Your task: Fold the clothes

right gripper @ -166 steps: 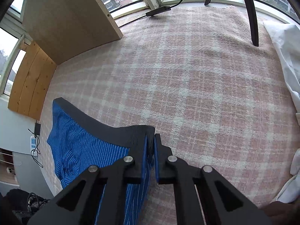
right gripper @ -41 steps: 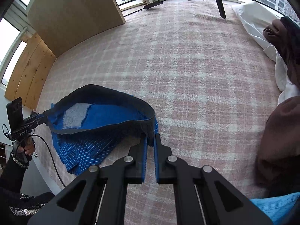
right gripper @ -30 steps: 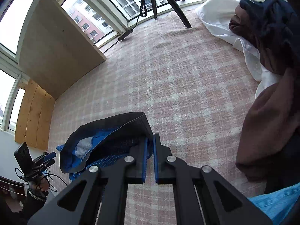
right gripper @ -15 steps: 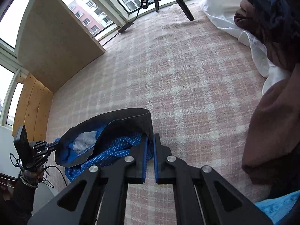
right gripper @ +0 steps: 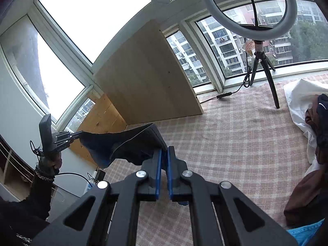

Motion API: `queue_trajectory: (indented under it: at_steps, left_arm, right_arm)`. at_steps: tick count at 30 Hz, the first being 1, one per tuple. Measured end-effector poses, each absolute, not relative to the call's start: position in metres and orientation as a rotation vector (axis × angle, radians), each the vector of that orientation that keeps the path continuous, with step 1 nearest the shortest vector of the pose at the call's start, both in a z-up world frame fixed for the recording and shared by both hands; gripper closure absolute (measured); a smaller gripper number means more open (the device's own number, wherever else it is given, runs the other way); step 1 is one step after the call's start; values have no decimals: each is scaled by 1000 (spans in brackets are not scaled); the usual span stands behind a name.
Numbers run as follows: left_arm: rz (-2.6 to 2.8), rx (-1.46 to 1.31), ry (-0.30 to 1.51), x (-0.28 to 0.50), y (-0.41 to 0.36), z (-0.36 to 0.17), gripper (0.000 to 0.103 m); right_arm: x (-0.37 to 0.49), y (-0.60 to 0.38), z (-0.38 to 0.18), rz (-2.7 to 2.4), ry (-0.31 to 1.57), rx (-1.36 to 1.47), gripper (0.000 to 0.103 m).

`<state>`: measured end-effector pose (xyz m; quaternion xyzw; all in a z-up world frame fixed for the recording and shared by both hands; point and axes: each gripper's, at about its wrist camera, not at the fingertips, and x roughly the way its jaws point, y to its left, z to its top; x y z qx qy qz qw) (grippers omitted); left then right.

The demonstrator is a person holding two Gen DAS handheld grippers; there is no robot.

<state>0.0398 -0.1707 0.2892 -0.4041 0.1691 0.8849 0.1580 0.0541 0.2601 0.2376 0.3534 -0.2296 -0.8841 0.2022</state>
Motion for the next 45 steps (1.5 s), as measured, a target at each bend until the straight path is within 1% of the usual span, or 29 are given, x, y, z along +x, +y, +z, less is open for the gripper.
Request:
queue_trajectory:
  at_steps: [1,2,6,9,12,13,14,16,19,21,25,29,32,33,34,35,37,38,39,40,41,45]
  left_arm:
    - [2553,-1157,505,49,-173,294,102]
    - [2565,-1168,516,57,-177,296,102]
    - [2544,-1247,431,70,-193,293,102]
    - [2510,-1364,518,67,-193,256,102]
    - [2466,-1512,595,61,-196,201,102]
    - [2451,-1558,618,59,-198,184,102]
    - [2449,-1565,604,59,-200,180,102]
    - [2443,-1580,578,60,-204,173,102]
    - [2435,-1601,539,61,-211,162,102]
    - [2428,-1615,513,61,-215,155,102]
    - [2414,-1640,459,62,-224,142,102]
    - [2393,-1634,469,66,-222,136,102]
    - [2397,-1618,458,70,-222,135,102]
    - [2398,-1619,455,71,-223,134,102]
    - [2400,-1620,451,71,-224,133,102]
    - [2400,-1626,447,73,-225,131,102]
    - [2404,-1636,453,76,-227,127,102]
    - [2403,-1641,450,77,-228,125,102]
    - [2400,-1643,441,79,-229,124,102]
    - [2398,-1644,432,80,-230,123,102]
    - [2399,-1647,427,80,-230,122,102]
    - [2394,-1661,374,79,-234,119,102]
  right_arm:
    - [60,257,248,-2475,-626,961,100]
    - [69,257,252,-2477,-631,949,100]
    - [95,266,255,-2509,-650,946,100]
    - [99,262,236,-2577,-549,1044,100]
    - [90,229,188,-2454,-463,1193,97]
    - [85,212,171,-2412,-419,1252,97]
    - [79,191,151,-2361,-371,1325,93]
    - [65,147,116,-2288,-253,1412,89]
    - [43,83,76,-2218,-30,1461,79]
    - [30,46,55,-2195,121,1477,79]
    - [15,12,39,-2200,257,1457,79]
    - [13,-10,39,-2251,473,1406,78]
    - [7,-19,44,-2291,539,1351,78]
    - [4,-18,45,-2297,519,1348,78]
    - [1,-16,47,-2302,495,1346,85]
    - [-1,-12,48,-2302,450,1371,93]
    - [-2,1,52,-2268,315,1396,93]
    - [1,6,54,-2251,292,1404,88]
    - [6,8,54,-2241,308,1407,82]
    - [12,10,55,-2231,328,1409,72]
    - [18,6,54,-2225,372,1394,68]
    - [28,-14,44,-2231,537,1348,66]
